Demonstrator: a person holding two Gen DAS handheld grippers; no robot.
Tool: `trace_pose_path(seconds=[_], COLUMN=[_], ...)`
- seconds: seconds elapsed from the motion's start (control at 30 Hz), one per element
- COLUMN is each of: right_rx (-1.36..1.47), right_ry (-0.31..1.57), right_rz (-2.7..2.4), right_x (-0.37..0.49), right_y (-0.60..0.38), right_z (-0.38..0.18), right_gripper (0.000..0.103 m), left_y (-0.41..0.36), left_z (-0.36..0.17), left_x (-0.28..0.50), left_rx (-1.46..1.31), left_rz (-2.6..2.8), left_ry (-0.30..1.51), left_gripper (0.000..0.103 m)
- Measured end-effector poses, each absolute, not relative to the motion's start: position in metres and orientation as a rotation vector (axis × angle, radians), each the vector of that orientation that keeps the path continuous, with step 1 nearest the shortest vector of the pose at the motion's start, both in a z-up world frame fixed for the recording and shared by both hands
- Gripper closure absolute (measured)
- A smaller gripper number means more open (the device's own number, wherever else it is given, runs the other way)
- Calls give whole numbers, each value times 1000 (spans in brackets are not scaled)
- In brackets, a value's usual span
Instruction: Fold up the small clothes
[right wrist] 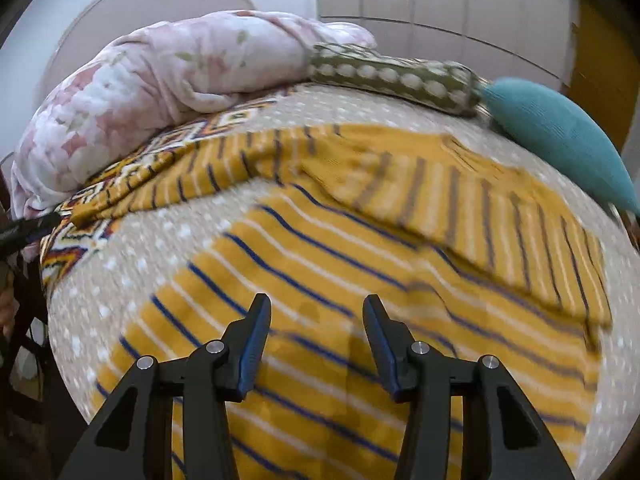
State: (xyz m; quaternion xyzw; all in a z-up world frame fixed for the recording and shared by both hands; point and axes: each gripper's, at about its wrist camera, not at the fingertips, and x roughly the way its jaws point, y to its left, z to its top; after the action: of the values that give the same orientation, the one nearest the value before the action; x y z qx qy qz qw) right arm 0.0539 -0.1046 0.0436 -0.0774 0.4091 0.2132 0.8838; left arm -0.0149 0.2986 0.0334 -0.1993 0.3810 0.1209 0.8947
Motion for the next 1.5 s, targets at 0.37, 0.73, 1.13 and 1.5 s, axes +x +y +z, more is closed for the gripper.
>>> trace_pose_path(seconds=[0.37, 0.73, 1.13, 1.5], right_rx=[-45, -93, -71, -78], right_ry=[900, 864, 855, 846], right_rz=[364, 327, 345, 339], right_x=[34, 29, 31, 31], right_y=[-152, -143, -144, -144], right_z=[9, 1, -1, -1], right_gripper=[49, 42, 38, 37], left_y=[284, 385, 350, 348], left_z=[4, 49, -3, -8], left_x=[68, 88, 30, 89], left_rx=[-2, -418, -761, -695], left_rz=[329, 378, 186, 338], left_ry=[933, 838, 894, 879], left_gripper=[76, 66, 41, 94])
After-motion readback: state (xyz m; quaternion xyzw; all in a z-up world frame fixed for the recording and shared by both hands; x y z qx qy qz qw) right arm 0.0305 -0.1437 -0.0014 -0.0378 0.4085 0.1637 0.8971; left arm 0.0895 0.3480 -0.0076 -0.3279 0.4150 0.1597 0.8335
